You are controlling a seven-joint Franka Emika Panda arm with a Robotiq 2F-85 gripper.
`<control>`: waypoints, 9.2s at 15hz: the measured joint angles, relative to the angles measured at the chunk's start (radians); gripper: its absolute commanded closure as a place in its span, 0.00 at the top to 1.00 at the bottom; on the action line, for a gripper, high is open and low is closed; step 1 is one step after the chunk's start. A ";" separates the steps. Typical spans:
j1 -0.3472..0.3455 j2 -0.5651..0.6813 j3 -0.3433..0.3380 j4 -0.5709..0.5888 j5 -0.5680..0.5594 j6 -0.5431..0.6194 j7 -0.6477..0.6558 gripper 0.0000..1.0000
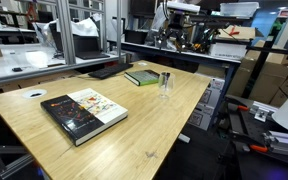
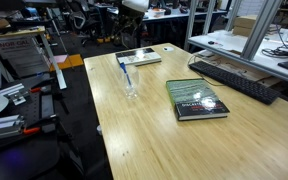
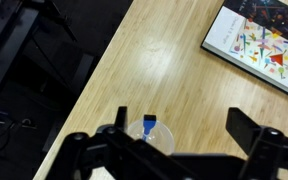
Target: Remove the marker from the glass and put it on top of the book
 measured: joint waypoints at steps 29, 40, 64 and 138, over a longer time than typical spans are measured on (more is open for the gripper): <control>-0.027 0.038 -0.019 -0.128 0.030 0.181 -0.298 1.00; -0.030 0.229 -0.020 0.030 0.026 0.027 -0.239 1.00; -0.027 0.318 -0.013 0.135 0.083 -0.044 -0.159 1.00; -0.039 0.024 -0.092 0.160 -0.176 0.085 0.035 0.03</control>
